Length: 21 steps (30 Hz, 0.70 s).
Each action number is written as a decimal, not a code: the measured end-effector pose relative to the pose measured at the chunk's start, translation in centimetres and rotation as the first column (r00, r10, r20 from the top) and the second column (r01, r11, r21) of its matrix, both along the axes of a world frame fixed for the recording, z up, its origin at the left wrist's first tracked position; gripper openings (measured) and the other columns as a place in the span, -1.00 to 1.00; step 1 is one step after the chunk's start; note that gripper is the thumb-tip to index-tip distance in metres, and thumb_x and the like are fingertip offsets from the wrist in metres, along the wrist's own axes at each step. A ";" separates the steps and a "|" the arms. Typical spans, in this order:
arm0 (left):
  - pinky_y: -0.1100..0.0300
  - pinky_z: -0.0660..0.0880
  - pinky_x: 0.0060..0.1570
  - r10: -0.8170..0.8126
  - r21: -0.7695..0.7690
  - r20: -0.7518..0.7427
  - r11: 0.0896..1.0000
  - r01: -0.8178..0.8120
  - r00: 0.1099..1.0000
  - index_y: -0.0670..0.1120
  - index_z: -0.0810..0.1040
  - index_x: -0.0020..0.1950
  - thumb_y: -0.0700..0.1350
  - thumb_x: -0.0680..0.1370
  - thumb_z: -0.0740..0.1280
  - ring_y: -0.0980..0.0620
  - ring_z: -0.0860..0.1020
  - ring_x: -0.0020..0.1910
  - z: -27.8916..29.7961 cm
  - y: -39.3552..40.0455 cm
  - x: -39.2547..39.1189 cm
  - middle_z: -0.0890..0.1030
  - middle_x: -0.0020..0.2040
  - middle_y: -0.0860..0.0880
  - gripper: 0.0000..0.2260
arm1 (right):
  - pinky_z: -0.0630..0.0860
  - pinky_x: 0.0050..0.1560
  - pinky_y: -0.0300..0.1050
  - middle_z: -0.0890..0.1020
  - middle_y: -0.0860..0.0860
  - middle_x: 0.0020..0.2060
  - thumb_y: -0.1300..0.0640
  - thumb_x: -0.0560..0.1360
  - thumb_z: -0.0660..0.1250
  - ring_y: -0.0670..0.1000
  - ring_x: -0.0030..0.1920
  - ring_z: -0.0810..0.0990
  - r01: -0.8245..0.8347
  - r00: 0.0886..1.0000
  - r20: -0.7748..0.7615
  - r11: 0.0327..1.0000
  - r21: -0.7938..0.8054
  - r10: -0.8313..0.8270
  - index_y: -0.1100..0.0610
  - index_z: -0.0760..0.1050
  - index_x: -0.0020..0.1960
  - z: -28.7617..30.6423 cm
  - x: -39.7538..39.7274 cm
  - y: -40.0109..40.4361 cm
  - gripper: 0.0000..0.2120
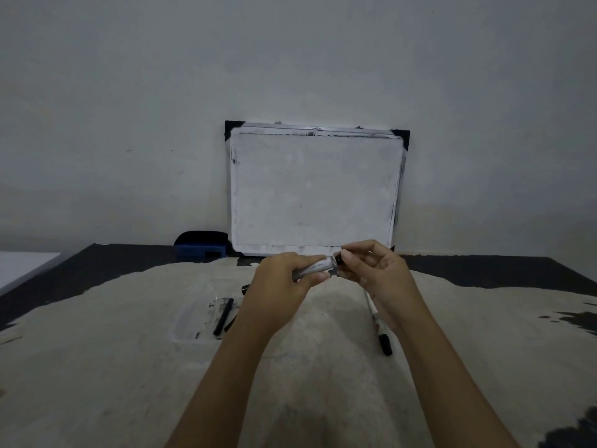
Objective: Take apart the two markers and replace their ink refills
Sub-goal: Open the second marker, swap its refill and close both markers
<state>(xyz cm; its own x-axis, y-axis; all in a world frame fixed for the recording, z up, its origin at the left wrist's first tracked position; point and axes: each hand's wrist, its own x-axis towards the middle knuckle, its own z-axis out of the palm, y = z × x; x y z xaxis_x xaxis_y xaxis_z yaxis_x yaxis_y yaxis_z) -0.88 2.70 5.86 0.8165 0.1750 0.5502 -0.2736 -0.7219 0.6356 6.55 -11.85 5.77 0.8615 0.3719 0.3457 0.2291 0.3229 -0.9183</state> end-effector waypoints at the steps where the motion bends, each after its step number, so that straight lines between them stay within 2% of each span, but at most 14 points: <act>1: 0.15 0.51 0.00 0.006 0.003 0.000 1.000 -0.006 1.000 0.01 0.57 0.17 -0.07 0.46 0.37 0.01 0.58 -0.08 0.0 0.1 0.0 0.67 0.00 -0.06 -0.72 | 0.62 -0.16 -0.21 0.69 0.13 -0.21 0.31 0.41 0.37 0.02 -0.16 0.67 0.008 1.000 -0.005 1.000 0.010 -0.008 0.21 0.57 -0.14 0.0 -0.1 0.1 -0.95; 5: 0.15 0.53 -0.01 0.031 0.019 0.001 0.999 -0.031 1.000 0.03 0.57 0.17 -0.06 0.46 0.37 0.04 0.58 -0.10 -0.3 0.4 0.2 0.68 0.00 -0.03 -0.72 | 0.61 -0.17 -0.21 0.64 0.22 -0.17 0.37 0.41 0.36 0.04 -0.16 0.66 0.039 0.999 0.002 0.999 0.035 -0.039 0.26 0.55 -0.17 -0.4 -0.3 0.7 -0.96; 12: 0.17 0.51 0.11 0.058 0.054 0.021 0.997 -0.059 0.998 0.02 0.57 0.17 -0.08 0.45 0.38 0.06 0.59 0.01 -0.8 0.4 0.4 0.67 0.08 -0.02 -0.71 | 0.63 -0.15 -0.19 0.65 0.16 -0.24 0.40 0.35 0.41 0.02 -0.22 0.67 0.041 0.999 -0.036 0.999 0.026 -0.040 0.28 0.57 -0.22 -0.7 -0.6 0.9 -0.94; 15: 0.22 0.50 0.05 0.063 0.046 0.030 0.997 -0.065 0.998 0.01 0.58 0.16 -0.09 0.46 0.38 0.11 0.57 -0.07 -0.8 0.4 0.4 0.67 0.03 0.00 -0.73 | 0.64 -0.14 -0.18 0.67 0.14 -0.25 0.37 0.34 0.41 0.05 -0.19 0.67 0.037 0.998 -0.048 0.999 0.038 -0.035 0.26 0.58 -0.21 -0.8 -0.5 0.9 -0.93; 17: 0.35 0.47 -0.15 0.023 -0.007 0.040 1.000 -0.023 0.999 0.01 0.61 0.10 -0.08 0.47 0.36 0.20 0.53 -0.24 -0.6 0.2 0.3 0.66 -0.13 0.05 -0.79 | 0.63 -0.07 -0.15 0.70 0.11 -0.21 0.24 0.30 0.44 0.07 -0.13 0.68 -0.041 0.994 -0.093 0.994 0.104 0.051 0.22 0.60 -0.11 -0.7 -0.5 1.0 -0.83; 18: 0.34 0.46 -0.23 0.004 -0.042 0.049 0.999 -0.002 0.999 0.00 0.63 0.05 -0.07 0.48 0.34 0.18 0.53 -0.29 -0.4 0.0 0.4 0.65 -0.21 0.04 -0.83 | 0.62 -0.03 -0.14 0.71 0.10 -0.16 0.17 0.28 0.44 0.06 -0.09 0.68 -0.107 0.985 -0.120 0.983 0.151 0.126 0.20 0.59 -0.03 -0.7 -0.5 1.0 -0.73; 20: 0.27 0.46 -0.26 0.012 -0.120 0.076 0.993 -0.003 0.997 -0.03 0.62 -0.08 -0.02 0.51 0.29 0.13 0.54 -0.30 -0.1 -0.3 0.6 0.63 -0.28 0.01 -0.85 | 0.61 0.01 -0.12 0.70 0.10 -0.05 0.07 0.29 0.41 0.05 -0.03 0.68 -0.215 0.953 -0.169 0.955 0.205 0.251 0.17 0.53 0.13 -0.6 -0.6 1.1 -0.57; 21: 0.34 0.45 -0.27 0.030 -0.173 0.085 0.985 -0.015 0.996 -0.05 0.61 -0.09 -0.02 0.53 0.27 0.17 0.54 -0.29 -0.1 -0.3 0.6 0.62 -0.28 0.03 -0.84 | 0.61 0.02 -0.11 0.68 0.12 0.00 0.08 0.33 0.38 0.06 -0.01 0.67 -0.246 0.940 -0.192 0.949 0.198 0.284 0.18 0.48 0.18 -0.7 -0.6 1.1 -0.56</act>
<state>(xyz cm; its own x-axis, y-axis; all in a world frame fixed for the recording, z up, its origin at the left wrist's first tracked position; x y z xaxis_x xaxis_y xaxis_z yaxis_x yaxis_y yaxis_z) -0.25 2.36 5.77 0.7617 0.2908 0.5790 -0.3184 -0.6103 0.7254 5.92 -10.76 5.10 0.8001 0.5494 0.2409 -0.0829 0.4990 -0.8626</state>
